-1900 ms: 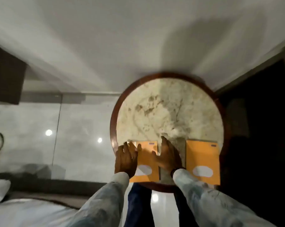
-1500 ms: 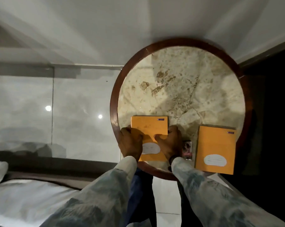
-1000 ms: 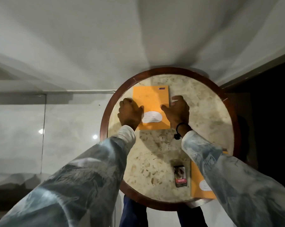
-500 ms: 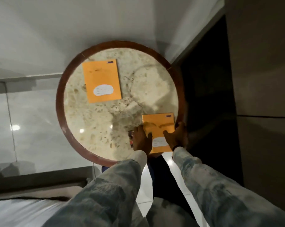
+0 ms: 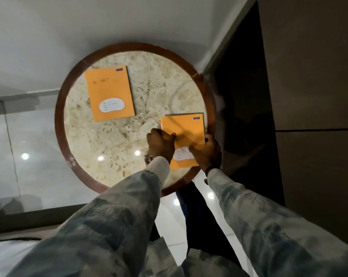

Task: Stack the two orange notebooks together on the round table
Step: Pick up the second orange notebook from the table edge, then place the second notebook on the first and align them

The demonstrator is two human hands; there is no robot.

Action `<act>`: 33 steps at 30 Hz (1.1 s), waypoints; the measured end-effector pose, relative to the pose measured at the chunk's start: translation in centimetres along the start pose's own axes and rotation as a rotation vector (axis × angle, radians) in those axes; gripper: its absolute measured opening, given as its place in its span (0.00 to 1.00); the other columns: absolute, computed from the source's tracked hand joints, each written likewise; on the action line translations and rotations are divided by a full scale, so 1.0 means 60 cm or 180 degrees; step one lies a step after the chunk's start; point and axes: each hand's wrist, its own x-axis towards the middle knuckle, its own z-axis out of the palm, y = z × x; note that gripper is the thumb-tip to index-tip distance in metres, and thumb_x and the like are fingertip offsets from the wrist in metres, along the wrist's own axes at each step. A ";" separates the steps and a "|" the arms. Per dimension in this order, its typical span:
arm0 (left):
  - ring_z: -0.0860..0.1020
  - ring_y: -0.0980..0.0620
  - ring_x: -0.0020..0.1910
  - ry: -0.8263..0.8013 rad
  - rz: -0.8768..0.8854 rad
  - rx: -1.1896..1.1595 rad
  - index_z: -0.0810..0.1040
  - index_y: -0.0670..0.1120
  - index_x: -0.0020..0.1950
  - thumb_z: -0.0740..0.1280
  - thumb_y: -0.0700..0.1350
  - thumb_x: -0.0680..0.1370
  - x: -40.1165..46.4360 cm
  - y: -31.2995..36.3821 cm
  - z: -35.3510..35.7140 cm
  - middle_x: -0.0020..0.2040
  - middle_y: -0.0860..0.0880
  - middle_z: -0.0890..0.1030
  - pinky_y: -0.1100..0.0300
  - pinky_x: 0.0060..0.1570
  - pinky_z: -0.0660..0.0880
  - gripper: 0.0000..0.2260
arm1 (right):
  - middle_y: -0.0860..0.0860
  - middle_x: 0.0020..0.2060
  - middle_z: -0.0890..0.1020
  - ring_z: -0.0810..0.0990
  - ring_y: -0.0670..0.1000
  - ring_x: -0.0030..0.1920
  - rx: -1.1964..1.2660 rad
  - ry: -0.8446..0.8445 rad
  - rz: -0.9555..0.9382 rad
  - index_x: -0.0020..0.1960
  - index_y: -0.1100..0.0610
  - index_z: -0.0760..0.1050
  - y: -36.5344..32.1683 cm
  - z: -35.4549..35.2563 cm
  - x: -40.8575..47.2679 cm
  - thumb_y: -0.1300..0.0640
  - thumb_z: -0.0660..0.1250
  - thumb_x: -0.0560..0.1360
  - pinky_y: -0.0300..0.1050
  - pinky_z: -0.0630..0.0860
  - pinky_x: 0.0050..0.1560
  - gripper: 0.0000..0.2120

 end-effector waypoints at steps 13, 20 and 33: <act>0.80 0.31 0.63 0.0789 0.0317 0.0562 0.81 0.33 0.60 0.73 0.50 0.77 0.323 0.058 -0.291 0.64 0.32 0.80 0.41 0.60 0.78 0.22 | 0.59 0.61 0.82 0.80 0.63 0.61 -0.0359 -0.0184 -0.1003 0.62 0.60 0.76 -0.356 0.248 0.061 0.52 0.77 0.69 0.50 0.77 0.51 0.25; 0.76 0.35 0.68 0.0640 0.0284 0.0791 0.73 0.40 0.70 0.78 0.50 0.72 0.335 0.029 -0.293 0.69 0.38 0.76 0.43 0.69 0.75 0.30 | 0.58 0.56 0.81 0.80 0.63 0.56 -0.0470 -0.0003 -0.1027 0.53 0.62 0.76 -0.347 0.298 0.059 0.53 0.75 0.69 0.47 0.68 0.44 0.17; 0.80 0.54 0.50 0.0290 0.2164 -0.0221 0.74 0.48 0.66 0.78 0.49 0.75 0.338 0.011 -0.347 0.54 0.59 0.79 0.51 0.50 0.82 0.22 | 0.57 0.60 0.85 0.84 0.57 0.60 0.0981 -0.0127 -0.1282 0.66 0.61 0.77 -0.431 0.249 0.082 0.60 0.73 0.77 0.49 0.82 0.59 0.19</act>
